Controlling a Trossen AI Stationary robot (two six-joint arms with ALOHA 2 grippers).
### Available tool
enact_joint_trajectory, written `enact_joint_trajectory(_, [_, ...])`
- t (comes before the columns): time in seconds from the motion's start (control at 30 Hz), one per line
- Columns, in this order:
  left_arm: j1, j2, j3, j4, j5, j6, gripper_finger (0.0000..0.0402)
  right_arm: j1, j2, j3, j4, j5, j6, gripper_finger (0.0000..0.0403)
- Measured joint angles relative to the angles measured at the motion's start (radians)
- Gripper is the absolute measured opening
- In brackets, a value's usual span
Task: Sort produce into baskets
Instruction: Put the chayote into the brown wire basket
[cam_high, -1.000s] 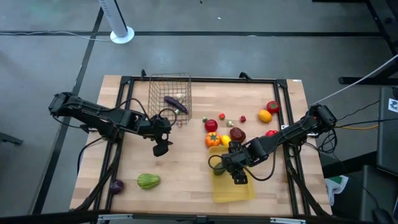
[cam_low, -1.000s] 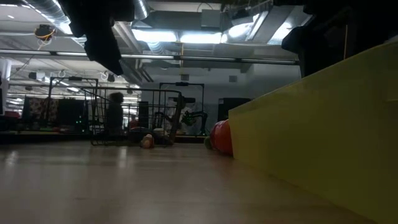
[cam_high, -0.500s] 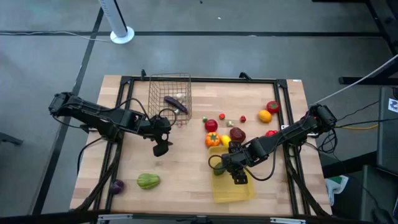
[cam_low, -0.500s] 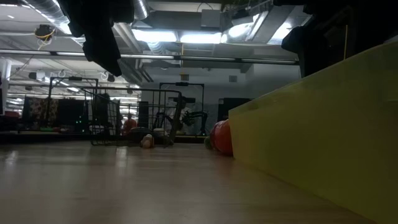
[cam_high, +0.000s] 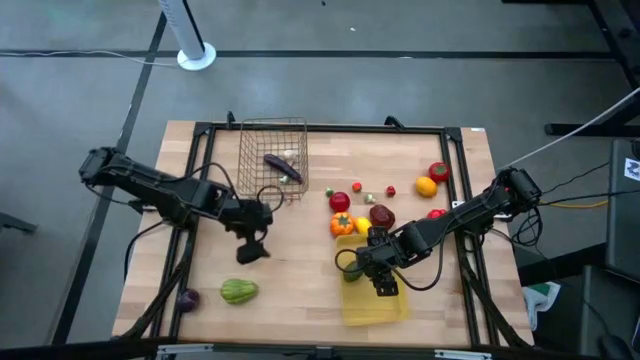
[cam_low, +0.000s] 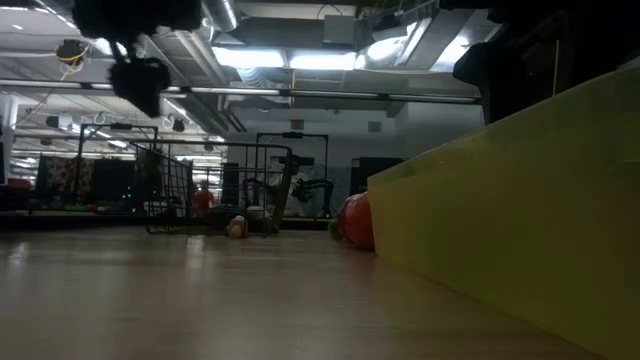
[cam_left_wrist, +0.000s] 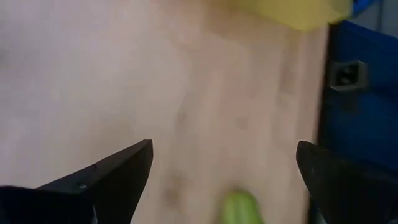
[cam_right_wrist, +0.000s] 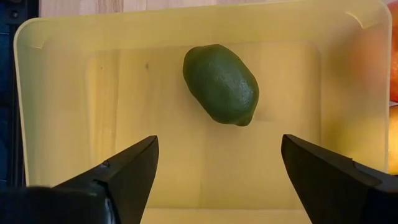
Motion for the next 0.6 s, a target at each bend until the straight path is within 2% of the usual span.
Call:
enact_joint_trajectory(0.23, [-0.171,0.0,0.0,0.025,0.019,-0.261,0.0388,0.0,0.0,0.0,0.0,0.0,0.0,0.0335])
enact_joint_trajectory(0.4, [-0.281,0.0,0.0,0.145,-0.01,-0.374,0.0388,0.0,0.0,0.0,0.0,0.0,0.0,0.0335])
enact_joint_trajectory(0.6, [-0.346,0.019,0.001,0.257,-0.04,-0.447,0.0388,0.0,0.0,0.0,0.0,0.0,0.0,0.0335])
